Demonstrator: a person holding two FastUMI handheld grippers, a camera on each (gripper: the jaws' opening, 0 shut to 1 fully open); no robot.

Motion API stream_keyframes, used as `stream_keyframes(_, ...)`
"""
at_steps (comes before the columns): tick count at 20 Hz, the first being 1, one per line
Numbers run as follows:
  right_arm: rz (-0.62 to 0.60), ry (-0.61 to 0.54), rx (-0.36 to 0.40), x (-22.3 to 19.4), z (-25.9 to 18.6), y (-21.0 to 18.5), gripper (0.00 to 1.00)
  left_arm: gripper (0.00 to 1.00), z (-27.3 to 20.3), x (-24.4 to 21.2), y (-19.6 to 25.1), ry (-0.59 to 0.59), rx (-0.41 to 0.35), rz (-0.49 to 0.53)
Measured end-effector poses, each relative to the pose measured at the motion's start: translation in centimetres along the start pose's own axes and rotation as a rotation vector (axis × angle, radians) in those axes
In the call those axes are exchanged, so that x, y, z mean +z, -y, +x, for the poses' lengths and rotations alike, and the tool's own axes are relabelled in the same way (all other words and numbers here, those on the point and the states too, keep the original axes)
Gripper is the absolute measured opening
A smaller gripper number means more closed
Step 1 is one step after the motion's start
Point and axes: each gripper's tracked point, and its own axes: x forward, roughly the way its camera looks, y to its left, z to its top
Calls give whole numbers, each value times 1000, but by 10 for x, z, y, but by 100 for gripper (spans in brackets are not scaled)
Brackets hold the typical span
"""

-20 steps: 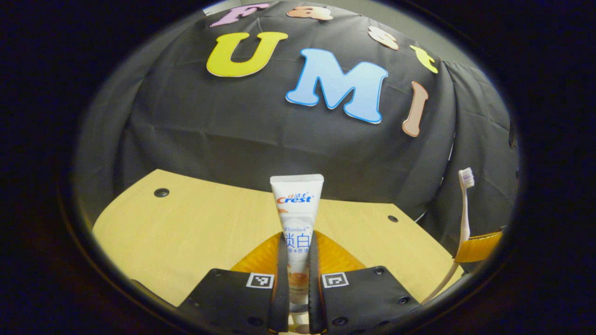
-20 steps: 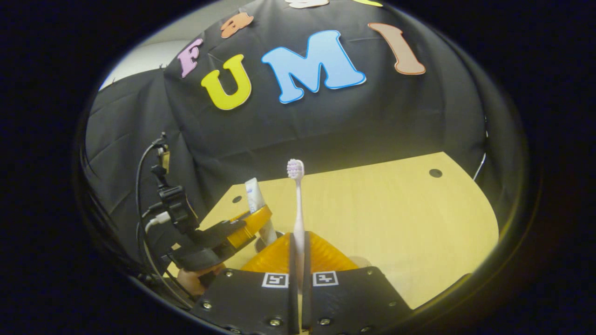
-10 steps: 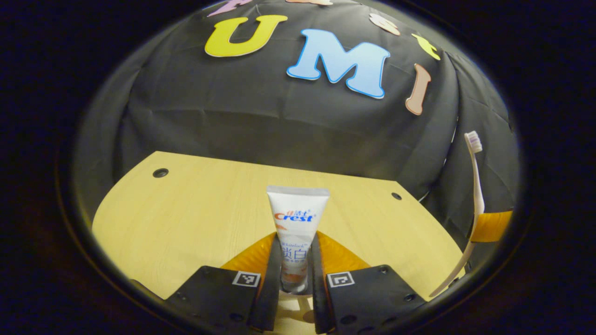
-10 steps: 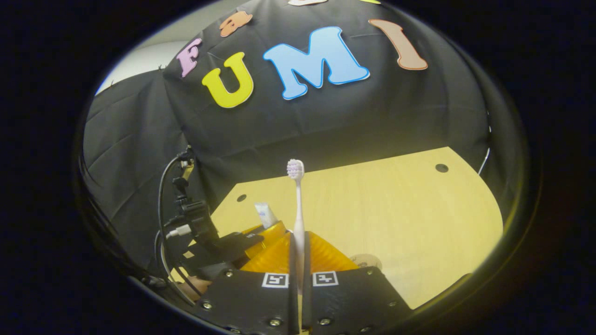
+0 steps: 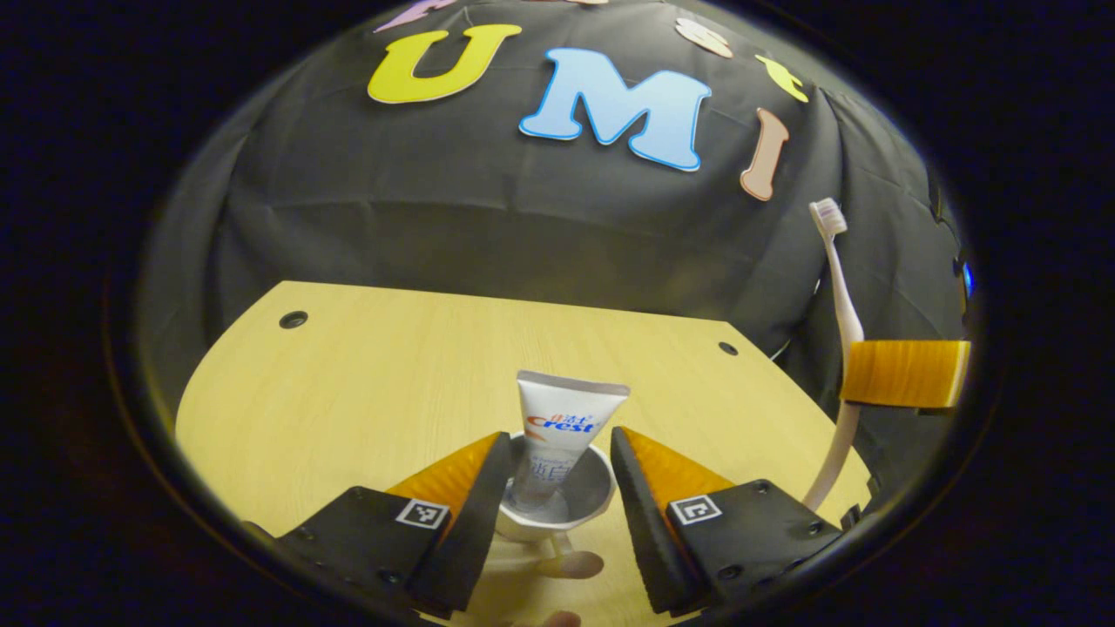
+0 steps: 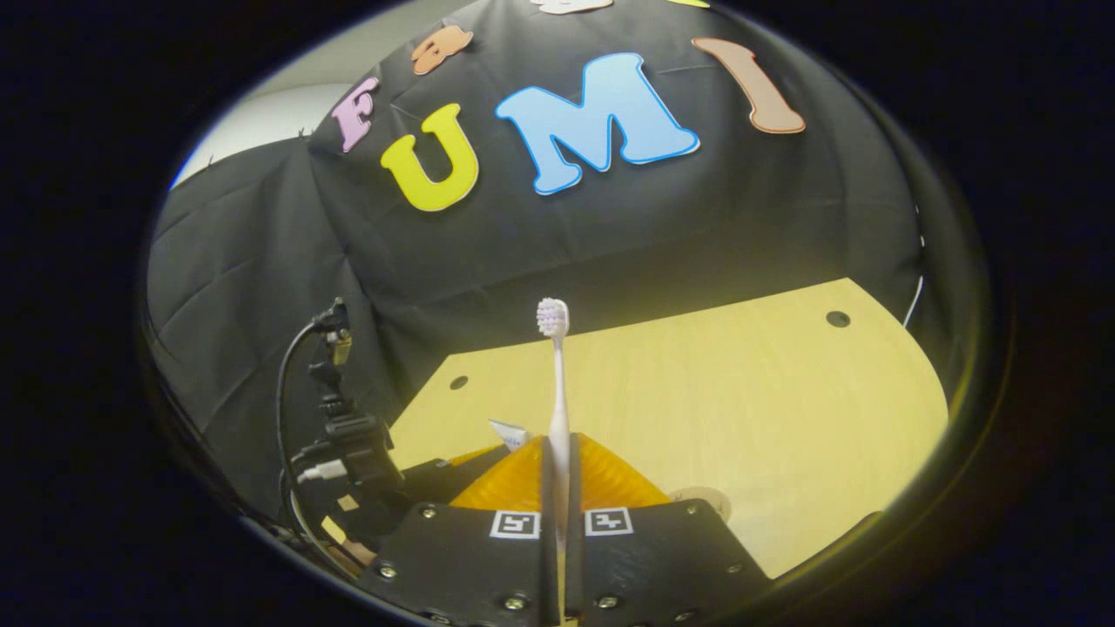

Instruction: Put the toothbrush and toothpaste on the desktop into the cup, then pick up the cup and place it on the coaster on the desktop.

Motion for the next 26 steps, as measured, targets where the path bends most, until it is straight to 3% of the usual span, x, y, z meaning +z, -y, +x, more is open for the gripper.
stream_keyframes(5,26,64,53,15,24,-14,7,79,-31,0,-12,-1,14,17)
stream_keyframes(6,32,73,64,17,29,-18,5,82,-38,0,-14,-1,18,20)
stream_keyframes(8,38,101,105,19,41,-29,4,99,-47,0,-19,-4,26,24)
stream_keyframes(17,-145,237,217,1,84,-72,4,96,-67,-37,-32,-94,-4,-31)
stream_keyframes(26,-267,229,140,-11,88,-64,8,96,-72,-47,-29,-124,-25,-55)
